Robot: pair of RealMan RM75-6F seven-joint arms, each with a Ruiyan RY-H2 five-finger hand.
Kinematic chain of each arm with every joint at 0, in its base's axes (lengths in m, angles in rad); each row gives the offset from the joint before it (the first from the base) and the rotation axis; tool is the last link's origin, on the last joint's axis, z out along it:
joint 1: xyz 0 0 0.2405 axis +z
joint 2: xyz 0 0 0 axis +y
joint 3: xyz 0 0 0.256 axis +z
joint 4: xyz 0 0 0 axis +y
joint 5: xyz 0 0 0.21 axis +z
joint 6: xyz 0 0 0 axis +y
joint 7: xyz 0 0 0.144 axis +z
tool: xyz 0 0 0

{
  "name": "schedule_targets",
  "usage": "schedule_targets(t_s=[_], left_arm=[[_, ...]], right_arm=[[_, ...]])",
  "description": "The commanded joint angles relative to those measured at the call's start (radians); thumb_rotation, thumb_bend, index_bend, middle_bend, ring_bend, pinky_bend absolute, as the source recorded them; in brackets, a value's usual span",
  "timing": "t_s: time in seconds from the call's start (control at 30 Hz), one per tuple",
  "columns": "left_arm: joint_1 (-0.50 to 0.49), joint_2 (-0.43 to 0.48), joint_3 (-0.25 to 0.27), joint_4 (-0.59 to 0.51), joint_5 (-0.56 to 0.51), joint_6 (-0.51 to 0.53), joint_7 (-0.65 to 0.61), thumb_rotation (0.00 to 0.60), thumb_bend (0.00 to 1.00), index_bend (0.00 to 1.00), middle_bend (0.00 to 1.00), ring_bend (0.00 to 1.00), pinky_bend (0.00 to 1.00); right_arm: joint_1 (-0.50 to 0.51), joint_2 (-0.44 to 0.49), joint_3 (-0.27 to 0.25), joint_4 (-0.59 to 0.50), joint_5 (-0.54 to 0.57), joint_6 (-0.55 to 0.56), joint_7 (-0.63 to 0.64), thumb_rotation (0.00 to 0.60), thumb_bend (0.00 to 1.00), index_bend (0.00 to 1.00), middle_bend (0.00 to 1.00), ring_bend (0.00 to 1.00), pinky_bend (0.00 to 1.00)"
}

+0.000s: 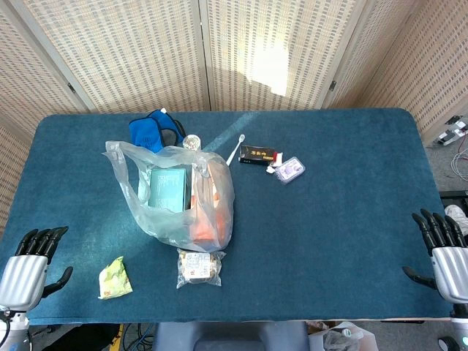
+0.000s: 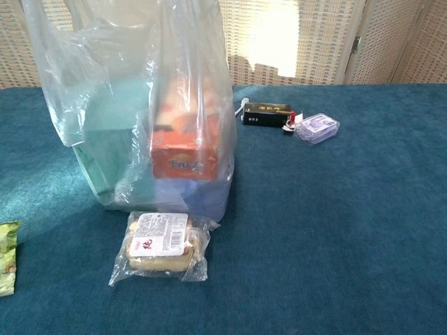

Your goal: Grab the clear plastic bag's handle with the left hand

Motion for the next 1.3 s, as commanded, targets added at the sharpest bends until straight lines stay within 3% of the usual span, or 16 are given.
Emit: schedule_targets(t_s=[0.03, 0.73, 1.1, 1.3], left_arm=[[0.000, -0.002, -0.001, -0.004, -0.015, -0.009, 0.005, 0.600, 0.26, 0.13, 0.16, 0.15, 0.08], [-0.003, 0.019, 0.003, -0.034, -0.039, -0.032, -0.035, 0.600, 0.26, 0.13, 0.16, 0.15, 0.08], [-0.025, 0.044, -0.002, -0.038, -0.035, -0.062, -0.124, 0.600, 0.26, 0.13, 0.16, 0.15, 0.08], [-0.052, 0.075, -0.026, -0.035, -0.045, -0.088, -0.237, 0.600, 0.26, 0.13, 0.16, 0.15, 0.08]], right_arm=[[0.006, -0.001, 0.002, 0.003, 0.003, -0.009, 0.000, 0.600, 0.00, 0.00, 0.03, 0.00, 0.01], [0.010, -0.007, 0.000, 0.014, 0.005, -0.007, 0.013, 0.600, 0.00, 0.00, 0.03, 0.00, 0.01], [0.006, -0.002, -0.001, 0.010, 0.002, 0.004, 0.014, 0.600, 0.00, 0.00, 0.03, 0.00, 0.01], [0.007, 0.002, 0.000, 0.006, 0.006, 0.000, 0.012, 0.600, 0.00, 0.00, 0.03, 0.00, 0.01]])
